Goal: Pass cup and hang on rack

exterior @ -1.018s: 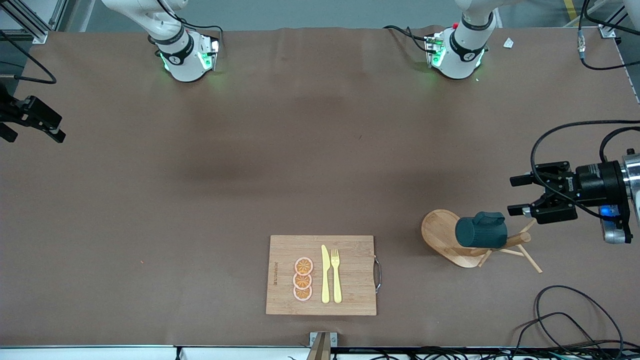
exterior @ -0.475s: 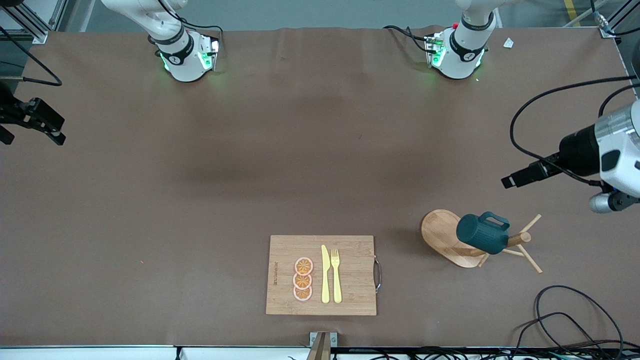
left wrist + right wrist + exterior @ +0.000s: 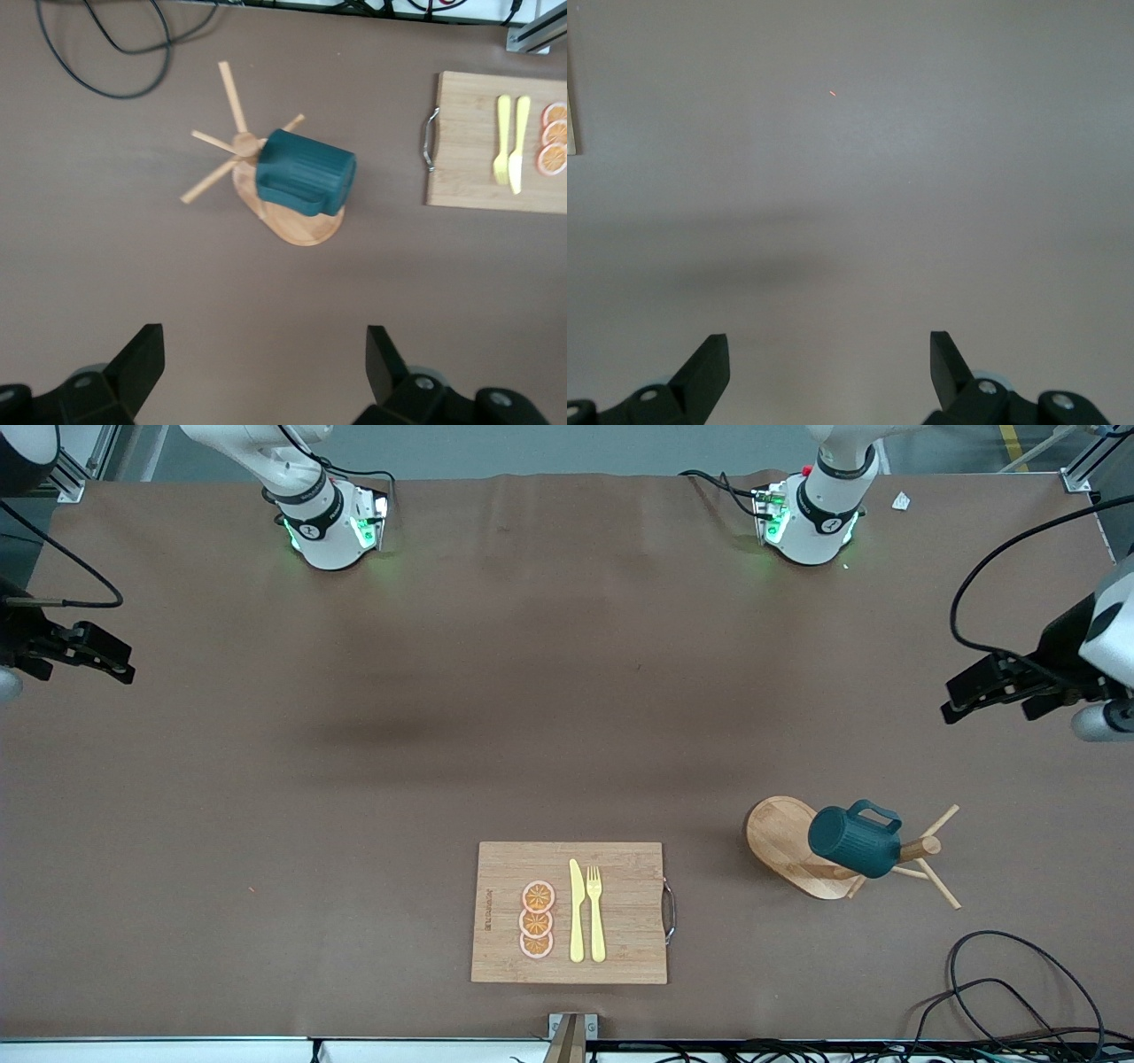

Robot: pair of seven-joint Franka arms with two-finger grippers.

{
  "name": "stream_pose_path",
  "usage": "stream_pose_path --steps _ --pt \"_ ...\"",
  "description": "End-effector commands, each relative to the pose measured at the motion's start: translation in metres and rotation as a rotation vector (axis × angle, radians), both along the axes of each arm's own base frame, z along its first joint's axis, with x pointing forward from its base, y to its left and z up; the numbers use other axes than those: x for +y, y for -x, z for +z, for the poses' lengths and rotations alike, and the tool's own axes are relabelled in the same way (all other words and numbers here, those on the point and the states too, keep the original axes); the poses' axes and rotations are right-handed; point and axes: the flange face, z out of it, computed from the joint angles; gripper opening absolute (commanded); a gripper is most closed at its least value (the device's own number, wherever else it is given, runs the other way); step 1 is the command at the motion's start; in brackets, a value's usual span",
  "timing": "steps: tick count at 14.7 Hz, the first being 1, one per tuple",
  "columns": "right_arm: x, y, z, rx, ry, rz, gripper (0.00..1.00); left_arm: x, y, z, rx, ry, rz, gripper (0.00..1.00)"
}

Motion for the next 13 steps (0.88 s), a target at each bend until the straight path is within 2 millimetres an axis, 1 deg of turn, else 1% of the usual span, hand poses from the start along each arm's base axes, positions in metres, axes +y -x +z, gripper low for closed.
stream_pose_path --steps 1,2,3,6,7,8,9,10,12,13 --pt "-0.002 0.001 0.012 -0.047 -0.022 -0.017 1.0 0.007 0.025 0.014 0.03 -0.051 -0.033 1.0" --pt "-0.001 -0.001 0.015 -0.061 -0.023 -0.015 1.0 0.011 0.032 0.014 0.053 -0.057 -0.029 1.0" --pt "-0.001 -0.003 0.017 -0.085 -0.024 -0.013 1.0 0.011 0.042 0.013 0.067 -0.06 -0.028 1.0" --pt "0.0 -0.004 0.02 -0.106 -0.026 -0.011 1.0 0.002 0.068 0.011 0.086 -0.07 -0.03 1.0" --pt "0.002 -0.003 0.019 -0.097 -0.027 -0.008 1.0 0.004 0.077 0.007 0.093 -0.069 -0.028 1.0" --pt "0.003 -0.002 0.017 -0.083 -0.027 -0.006 1.0 0.009 0.09 0.004 0.085 -0.055 -0.017 1.0" --pt "0.004 0.0 0.017 -0.069 -0.028 -0.004 1.0 0.008 0.103 -0.002 0.074 -0.038 -0.018 1.0" --pt "0.004 0.0 0.017 -0.067 -0.028 -0.004 1.0 0.008 0.113 -0.003 0.064 -0.038 -0.019 1.0" --pt "0.0 -0.001 0.024 -0.088 -0.028 -0.003 1.0 0.007 0.121 -0.003 0.071 -0.04 -0.019 1.0" --pt "0.0 -0.002 0.033 -0.105 -0.027 -0.002 1.0 0.005 0.122 -0.002 0.074 -0.039 -0.018 1.0"
